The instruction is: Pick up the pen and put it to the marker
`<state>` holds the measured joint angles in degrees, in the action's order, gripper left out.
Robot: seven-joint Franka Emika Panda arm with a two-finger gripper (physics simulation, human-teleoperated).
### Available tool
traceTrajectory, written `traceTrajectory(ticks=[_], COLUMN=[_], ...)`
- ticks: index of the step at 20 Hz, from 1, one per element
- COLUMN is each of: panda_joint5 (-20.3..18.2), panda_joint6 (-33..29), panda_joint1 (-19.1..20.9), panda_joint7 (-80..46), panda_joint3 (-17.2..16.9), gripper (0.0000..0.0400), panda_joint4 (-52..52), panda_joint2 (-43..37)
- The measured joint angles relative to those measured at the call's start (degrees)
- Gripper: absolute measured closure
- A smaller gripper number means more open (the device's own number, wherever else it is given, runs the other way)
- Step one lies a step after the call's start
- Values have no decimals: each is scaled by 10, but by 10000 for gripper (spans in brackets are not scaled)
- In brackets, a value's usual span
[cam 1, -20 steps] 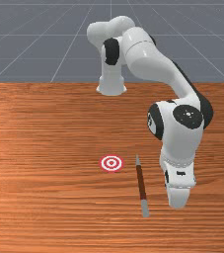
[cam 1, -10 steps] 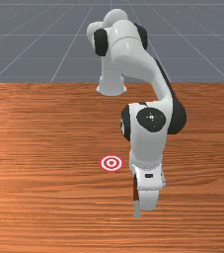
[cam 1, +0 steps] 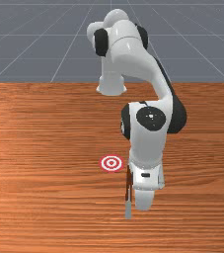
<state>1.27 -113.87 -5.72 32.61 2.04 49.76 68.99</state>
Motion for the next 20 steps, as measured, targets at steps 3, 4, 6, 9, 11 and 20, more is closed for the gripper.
traceTrajectory(ticks=[3, 4, 6, 9, 11, 20], panda_joint5=[3, 5, 6, 6, 5, 13], panda_joint6=[7, 47, 14, 40, 50, 8], panda_joint1=[-12, -16, -16, -18, -19, 25], panda_joint7=[22, 20, 19, 21, 22, 73], panda_joint3=[10, 7, 7, 6, 6, -3], gripper=[400, 400, 400, 400, 400, 400], panda_joint4=[-20, -86, -48, -136, -163, -68], panda_joint2=[12, 46, 36, 95, 111, 58])
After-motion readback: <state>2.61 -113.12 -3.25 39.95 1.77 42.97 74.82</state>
